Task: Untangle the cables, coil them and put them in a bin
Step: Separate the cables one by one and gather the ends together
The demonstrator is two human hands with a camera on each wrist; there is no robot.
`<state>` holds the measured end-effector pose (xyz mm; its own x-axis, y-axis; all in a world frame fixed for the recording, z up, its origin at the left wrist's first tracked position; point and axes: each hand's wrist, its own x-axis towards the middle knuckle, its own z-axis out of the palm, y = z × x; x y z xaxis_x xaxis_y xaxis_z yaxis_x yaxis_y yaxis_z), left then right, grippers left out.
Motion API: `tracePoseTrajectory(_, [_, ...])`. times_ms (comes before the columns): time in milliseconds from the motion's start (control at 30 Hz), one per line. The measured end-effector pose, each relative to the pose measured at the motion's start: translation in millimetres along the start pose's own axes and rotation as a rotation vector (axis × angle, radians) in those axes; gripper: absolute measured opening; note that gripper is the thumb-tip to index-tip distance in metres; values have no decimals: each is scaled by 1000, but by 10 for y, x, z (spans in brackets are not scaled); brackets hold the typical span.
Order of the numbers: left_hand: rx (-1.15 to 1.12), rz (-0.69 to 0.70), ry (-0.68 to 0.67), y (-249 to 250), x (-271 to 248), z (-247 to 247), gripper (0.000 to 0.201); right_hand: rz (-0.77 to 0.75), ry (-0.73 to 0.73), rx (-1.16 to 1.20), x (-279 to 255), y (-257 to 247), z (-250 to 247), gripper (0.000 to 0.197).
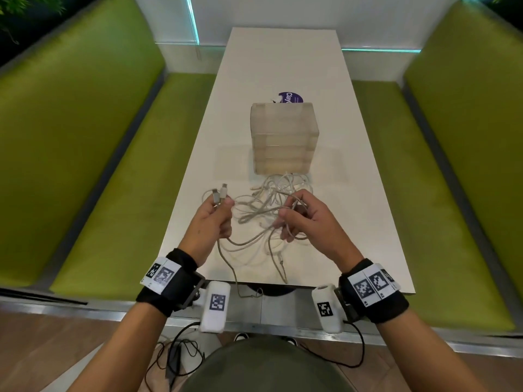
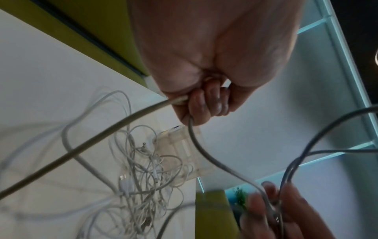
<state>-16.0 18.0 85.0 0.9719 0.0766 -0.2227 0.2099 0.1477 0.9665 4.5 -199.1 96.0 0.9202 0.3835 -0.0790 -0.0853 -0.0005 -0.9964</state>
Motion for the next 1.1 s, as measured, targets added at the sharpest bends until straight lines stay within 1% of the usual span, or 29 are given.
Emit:
tracePoseTrajectory(100, [-105,23,54,48,53,-109,20,25,-48,-22,-32,-119,-65,8])
tracePoseTrajectory(167, [-121,16,63,71,71,-170,21,59,-78,-32,-65,-171,-95,12])
tracePoseTrajectory(233, [-142,-6,59,92,69,-187,19,105,-144,-57,-96,-186,-95,16])
tracePoseTrajectory(333, [-190,-34,49,87,70,-148,18,176,-256,-104,-119,-99,-39,18])
tracePoseTrajectory(433, [-164,-32,9,66,59,-98,15,245,-320,-172,-103,108,11,15])
tracePoseTrajectory(500, [-131,-27,-15,62,44,-76,17,277,-382,-312,-94,268,15,13])
tracePoseTrajectory(567, [-103,-18,-24,62,36,-69,20,288,-478,-561,-106,441,-22,16])
tracePoseTrajectory(633, [-90,-5,-30,56,32,-77,22,326,-571,-774,-135,597,-65,30])
tracePoseTrajectory(700, [-90,3,-37,45,27,-83,22,399,-604,-824,-152,698,-101,46])
tracePoseTrajectory(733, [-93,7,-39,38,26,-83,23,419,-600,-822,-151,732,-117,51])
tracePoseTrajectory(800, [-103,16,-41,26,22,-81,24,420,-577,-795,-129,761,-147,53])
tracePoseTrajectory(867, [-113,22,-43,16,16,-68,26,416,-557,-753,-93,753,-172,51])
tracePoseTrajectory(933, [-109,35,-48,9,10,-54,27,397,-528,-721,-58,726,-188,42])
tracePoseTrajectory(1033, [-95,64,-58,-6,10,-43,26,306,-390,-686,23,719,-177,18])
tracePoseTrajectory(1100, [-73,93,-67,-19,18,-58,23,270,-234,-715,108,768,-168,13])
